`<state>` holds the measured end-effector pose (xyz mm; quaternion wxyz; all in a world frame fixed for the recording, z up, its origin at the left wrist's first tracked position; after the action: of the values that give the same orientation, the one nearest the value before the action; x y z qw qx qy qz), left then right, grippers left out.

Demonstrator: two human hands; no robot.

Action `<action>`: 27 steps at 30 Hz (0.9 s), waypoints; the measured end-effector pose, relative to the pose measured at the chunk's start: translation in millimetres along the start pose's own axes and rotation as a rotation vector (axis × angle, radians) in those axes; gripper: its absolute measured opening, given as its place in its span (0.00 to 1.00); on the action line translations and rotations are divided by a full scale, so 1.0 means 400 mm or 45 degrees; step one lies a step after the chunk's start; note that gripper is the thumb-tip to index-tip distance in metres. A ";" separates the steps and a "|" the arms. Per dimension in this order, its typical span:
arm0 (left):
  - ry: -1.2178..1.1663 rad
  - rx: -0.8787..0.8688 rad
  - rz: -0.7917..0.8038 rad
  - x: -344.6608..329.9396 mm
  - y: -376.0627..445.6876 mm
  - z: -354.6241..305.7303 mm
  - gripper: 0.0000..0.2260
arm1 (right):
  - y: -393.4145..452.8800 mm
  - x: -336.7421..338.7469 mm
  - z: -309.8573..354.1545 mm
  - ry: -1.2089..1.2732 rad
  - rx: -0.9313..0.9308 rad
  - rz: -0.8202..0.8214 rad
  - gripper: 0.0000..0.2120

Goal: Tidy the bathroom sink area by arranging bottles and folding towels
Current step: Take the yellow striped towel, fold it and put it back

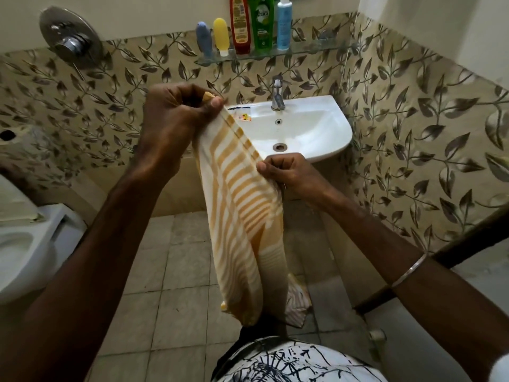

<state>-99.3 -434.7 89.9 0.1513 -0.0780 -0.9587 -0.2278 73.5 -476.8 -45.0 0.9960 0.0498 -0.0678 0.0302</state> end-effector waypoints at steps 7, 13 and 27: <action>-0.047 0.110 -0.191 0.080 0.017 0.076 0.03 | -0.010 0.036 -0.107 -0.036 -0.072 -0.072 0.20; 0.142 0.084 0.120 -0.018 -0.006 0.110 0.15 | 0.033 0.033 0.017 -0.198 0.137 -0.132 0.11; 0.102 0.059 0.226 -0.075 -0.034 0.129 0.03 | -0.008 0.041 -0.080 -0.143 -0.007 0.006 0.20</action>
<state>-87.3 -425.7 30.7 0.2109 -0.1498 -0.9462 -0.1943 94.1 -476.0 -74.7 0.9907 0.0484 -0.1239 0.0297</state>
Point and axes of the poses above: each hand's wrist, its own y-axis towards the middle knuckle, its own x-axis out of the back of the hand, z = x × y, the point moved 8 cm from there along y, towards the middle knuckle, and after that the axes turned 4 degrees about -z, right-handed, at the moved point
